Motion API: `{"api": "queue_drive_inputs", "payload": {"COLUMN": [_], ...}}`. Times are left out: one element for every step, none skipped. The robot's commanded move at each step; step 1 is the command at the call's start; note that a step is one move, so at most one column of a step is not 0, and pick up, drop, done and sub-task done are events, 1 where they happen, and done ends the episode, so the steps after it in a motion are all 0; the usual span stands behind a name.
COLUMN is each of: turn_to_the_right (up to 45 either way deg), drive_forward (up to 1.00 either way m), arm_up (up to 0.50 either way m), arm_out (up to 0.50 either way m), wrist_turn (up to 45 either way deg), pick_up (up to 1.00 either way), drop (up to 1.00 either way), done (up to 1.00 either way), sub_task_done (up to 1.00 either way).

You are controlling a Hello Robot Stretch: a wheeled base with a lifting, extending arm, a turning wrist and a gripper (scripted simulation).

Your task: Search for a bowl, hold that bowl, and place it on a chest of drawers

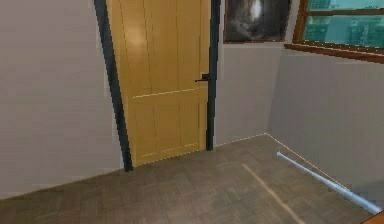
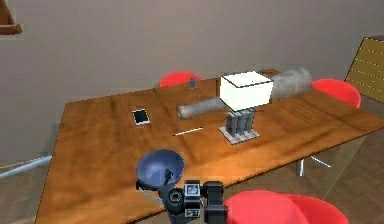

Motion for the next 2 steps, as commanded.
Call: {"api": "queue_drive_inputs", "payload": {"turn_to_the_right": [0.0, 0.0], "drive_forward": [0.00, 0.00], "arm_up": [0.10, 0.14], "arm_out": [0.00, 0.00], "wrist_turn": [0.0, 0.0], "pick_up": [0.00, 0.00], "drop": [0.00, 0.00], "done": [0.00, 0.00], "sub_task_done": [0.00, 0.00]}}
